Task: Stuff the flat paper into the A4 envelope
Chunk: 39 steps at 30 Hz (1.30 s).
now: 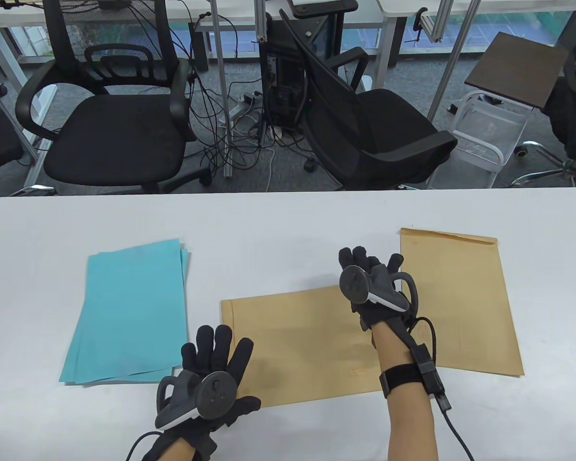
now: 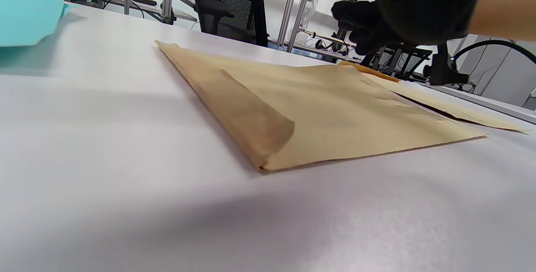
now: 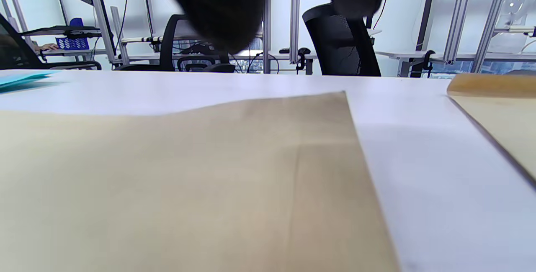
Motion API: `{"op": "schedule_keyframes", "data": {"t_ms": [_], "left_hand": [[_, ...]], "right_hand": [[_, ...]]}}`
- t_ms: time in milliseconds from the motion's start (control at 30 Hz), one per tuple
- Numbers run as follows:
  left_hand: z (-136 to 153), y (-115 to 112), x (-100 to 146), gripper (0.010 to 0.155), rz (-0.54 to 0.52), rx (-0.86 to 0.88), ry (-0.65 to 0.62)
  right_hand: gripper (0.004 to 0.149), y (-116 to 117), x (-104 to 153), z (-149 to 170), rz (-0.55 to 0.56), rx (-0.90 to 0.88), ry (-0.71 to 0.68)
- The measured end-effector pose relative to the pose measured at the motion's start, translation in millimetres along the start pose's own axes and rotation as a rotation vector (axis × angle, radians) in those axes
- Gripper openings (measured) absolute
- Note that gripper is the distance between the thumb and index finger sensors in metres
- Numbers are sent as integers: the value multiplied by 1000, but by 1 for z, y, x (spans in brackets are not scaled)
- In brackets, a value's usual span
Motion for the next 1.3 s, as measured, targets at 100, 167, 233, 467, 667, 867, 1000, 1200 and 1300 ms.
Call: {"op": "schedule_keyframes", "data": {"t_ms": [100, 167, 233, 467, 667, 867, 1000, 1200, 1300], "left_hand": [[4, -1, -1, 102, 16, 11, 20], [8, -2, -2, 102, 37, 19, 51], [11, -4, -3, 103, 59, 17, 71], [12, -13, -8, 103, 112, -9, 89], [23, -11, -9, 102, 105, -51, 186], [62, 7, -5, 105, -123, 2, 483], [106, 29, 7, 112, -88, -54, 732], [169, 39, 34, 118, 14, -110, 1007], [190, 36, 39, 120, 17, -44, 1057]], "right_hand": [[97, 14, 35, -9, -93, -64, -76], [98, 30, 65, -16, -198, -77, -139], [96, 47, 91, -20, -301, -63, -166], [81, 70, 115, -23, -384, -58, -141], [79, 73, 115, -26, -392, -34, -143], [79, 75, 116, -25, -404, -60, -136], [79, 75, 116, -25, -409, -65, -138], [79, 76, 115, -24, -423, -78, -147], [79, 76, 115, -23, -432, -89, -150]]}}
Point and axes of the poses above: the tracker on the back of each hand, its own z axis roughly to the little-finger side, its own x axis roughly from the fingertips to the wrist, y = z × x, the point moved 1 cm from there along -x, roughly from the wrist to the fingertips, and after that the axes turned 1 degree about x, right-handed, at the moved point
